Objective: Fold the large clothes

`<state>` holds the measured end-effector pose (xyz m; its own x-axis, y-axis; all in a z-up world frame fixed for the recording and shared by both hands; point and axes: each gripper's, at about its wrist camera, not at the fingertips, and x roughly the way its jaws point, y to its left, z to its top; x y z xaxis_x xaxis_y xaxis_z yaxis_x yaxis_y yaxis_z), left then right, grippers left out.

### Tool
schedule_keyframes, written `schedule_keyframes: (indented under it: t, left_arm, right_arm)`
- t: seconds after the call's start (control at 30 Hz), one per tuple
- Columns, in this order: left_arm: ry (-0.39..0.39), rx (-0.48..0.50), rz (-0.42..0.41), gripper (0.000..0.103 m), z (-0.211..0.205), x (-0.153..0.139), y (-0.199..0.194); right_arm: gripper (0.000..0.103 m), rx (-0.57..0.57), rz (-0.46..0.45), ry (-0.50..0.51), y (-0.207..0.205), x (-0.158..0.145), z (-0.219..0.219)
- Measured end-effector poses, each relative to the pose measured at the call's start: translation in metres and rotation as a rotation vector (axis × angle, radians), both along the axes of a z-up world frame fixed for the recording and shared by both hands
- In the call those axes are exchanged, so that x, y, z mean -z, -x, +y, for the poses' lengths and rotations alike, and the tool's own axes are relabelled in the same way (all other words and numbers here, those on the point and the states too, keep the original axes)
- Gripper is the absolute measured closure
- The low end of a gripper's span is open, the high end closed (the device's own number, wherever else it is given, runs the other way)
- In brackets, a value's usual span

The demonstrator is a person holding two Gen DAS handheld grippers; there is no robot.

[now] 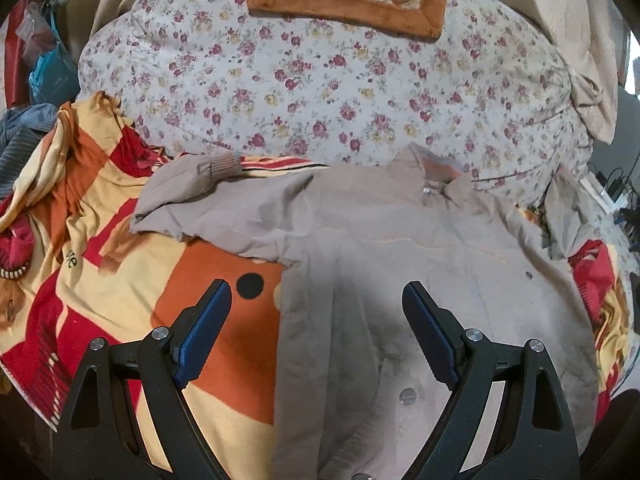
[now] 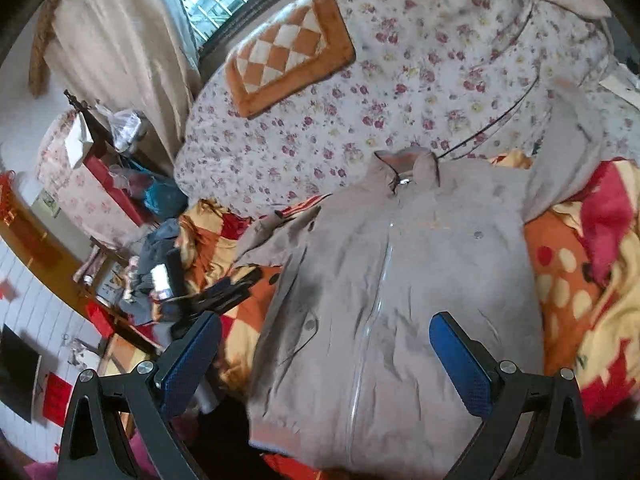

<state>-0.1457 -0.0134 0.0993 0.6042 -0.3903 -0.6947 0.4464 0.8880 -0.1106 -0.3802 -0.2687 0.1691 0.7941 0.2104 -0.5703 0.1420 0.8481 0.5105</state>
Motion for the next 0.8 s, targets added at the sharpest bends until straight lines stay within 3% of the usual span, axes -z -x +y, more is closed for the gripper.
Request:
schedule_keyframes:
  t: [0.2,0.33,0.43,0.6,0.8]
  left_arm:
    - [-0.04,-0.023,0.037,0.016,-0.01,0.02,-0.01]
    - [-0.11,-0.031,0.074,0.016,-0.02,0.043,-0.018]
    - [-0.153,-0.035,0.091,0.016,-0.027,0.057,-0.023]
    - [-0.174,-0.052,0.102,0.016,-0.036,0.068,-0.03]
    - [-0.181,-0.062,0.077,0.016,-0.049,0.065,-0.033]
  right_arm:
    - [0.0,0.028,-0.006,0.082,-0.051,0.035,-0.019]
    - [0.0,0.002,0.073,0.095,-0.092,0.069,-0.037]
    - [0.0,0.001,0.136,0.167,-0.12,0.095,-0.044]
    - [0.0,0.058,0.161,0.302,-0.139,0.125,-0.049]
    - [0.0,0.065,0.211,0.369,-0.146,0.144,-0.052]
